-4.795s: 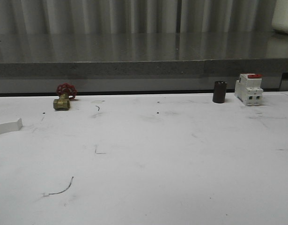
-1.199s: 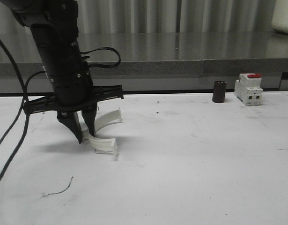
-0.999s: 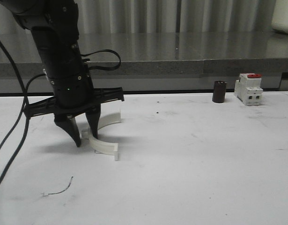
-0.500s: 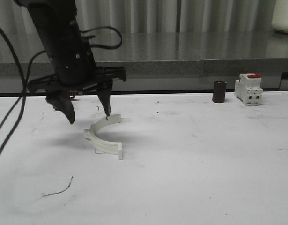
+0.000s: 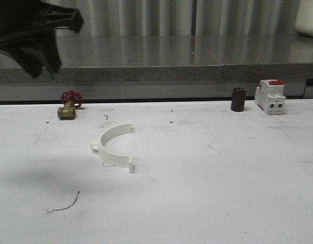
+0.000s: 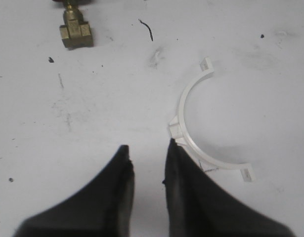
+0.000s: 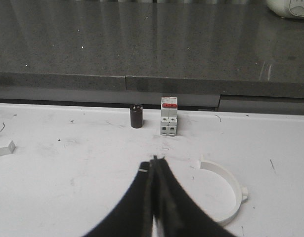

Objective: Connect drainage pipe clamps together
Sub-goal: 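Open the left gripper and lift it away from the half-ring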

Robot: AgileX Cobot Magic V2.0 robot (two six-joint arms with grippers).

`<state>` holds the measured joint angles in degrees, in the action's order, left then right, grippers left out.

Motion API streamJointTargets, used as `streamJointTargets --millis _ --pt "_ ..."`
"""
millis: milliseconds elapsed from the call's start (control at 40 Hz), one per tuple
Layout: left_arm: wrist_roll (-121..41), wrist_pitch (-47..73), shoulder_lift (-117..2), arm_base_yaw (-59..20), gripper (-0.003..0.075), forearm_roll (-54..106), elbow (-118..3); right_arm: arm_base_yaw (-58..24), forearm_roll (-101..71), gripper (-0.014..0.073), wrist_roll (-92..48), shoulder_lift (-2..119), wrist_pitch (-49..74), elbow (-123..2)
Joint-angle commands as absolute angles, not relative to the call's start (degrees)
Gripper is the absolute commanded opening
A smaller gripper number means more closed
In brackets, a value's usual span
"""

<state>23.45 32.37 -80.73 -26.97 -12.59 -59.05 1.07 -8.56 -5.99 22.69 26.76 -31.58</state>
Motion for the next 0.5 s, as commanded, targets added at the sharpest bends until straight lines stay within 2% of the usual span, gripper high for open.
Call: streamJointTargets --millis 0,325,475 --pt "23.37 24.5 -70.75 -26.56 -0.002 -15.21 -52.98 1.35 -8.49 -0.0121 -6.65 23.44 22.69 -33.59" --pt "23.37 16.53 -41.96 -26.56 -0.002 -26.14 -31.7 1.35 -8.49 -0.0121 -6.65 23.44 22.69 -33.59" --pt "23.37 15.51 -25.13 -26.56 -0.002 -30.32 -23.33 1.35 -8.49 -0.0121 -6.65 23.44 22.69 -33.59"
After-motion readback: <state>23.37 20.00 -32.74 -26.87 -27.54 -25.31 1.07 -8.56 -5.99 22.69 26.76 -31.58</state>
